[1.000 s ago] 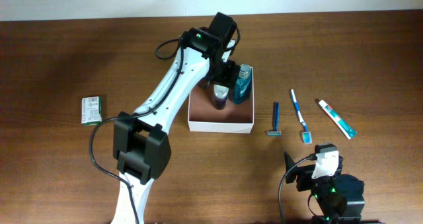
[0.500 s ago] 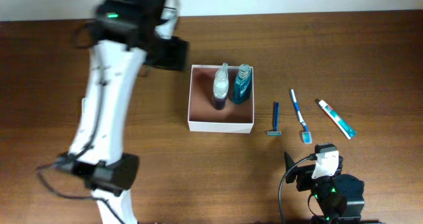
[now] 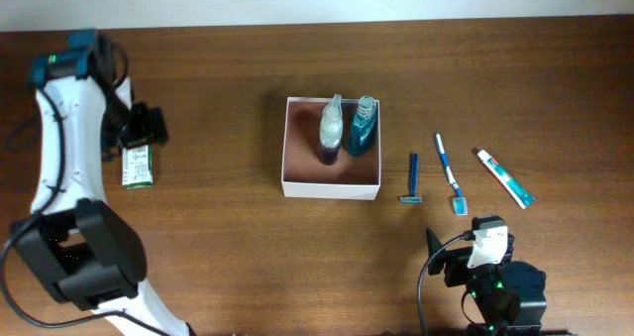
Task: Pack container
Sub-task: 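Grasp the green soap bar with the left gripper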
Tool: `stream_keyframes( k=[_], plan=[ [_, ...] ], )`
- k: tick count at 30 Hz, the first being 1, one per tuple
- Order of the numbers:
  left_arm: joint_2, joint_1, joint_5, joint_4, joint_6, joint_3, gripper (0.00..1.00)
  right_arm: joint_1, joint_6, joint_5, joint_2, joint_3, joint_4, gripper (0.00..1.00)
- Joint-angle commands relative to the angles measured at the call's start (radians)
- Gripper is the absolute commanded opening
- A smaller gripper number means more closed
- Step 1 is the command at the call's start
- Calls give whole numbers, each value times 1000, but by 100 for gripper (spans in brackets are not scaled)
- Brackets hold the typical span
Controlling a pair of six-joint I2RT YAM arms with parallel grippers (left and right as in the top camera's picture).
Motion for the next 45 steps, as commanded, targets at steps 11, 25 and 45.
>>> stream_keyframes(
  k=[11,25,45],
  plan=[
    [66,75,2,454,122,-336,97,-6,9,-9,-8,-6,-1,99],
    [171,94,23,470,122,-324,68,-6,9,-9,-8,-6,-1,99],
    [-81,-71,273,105,121,-61,36,-6,9,-9,-8,-6,-1,99]
  ],
)
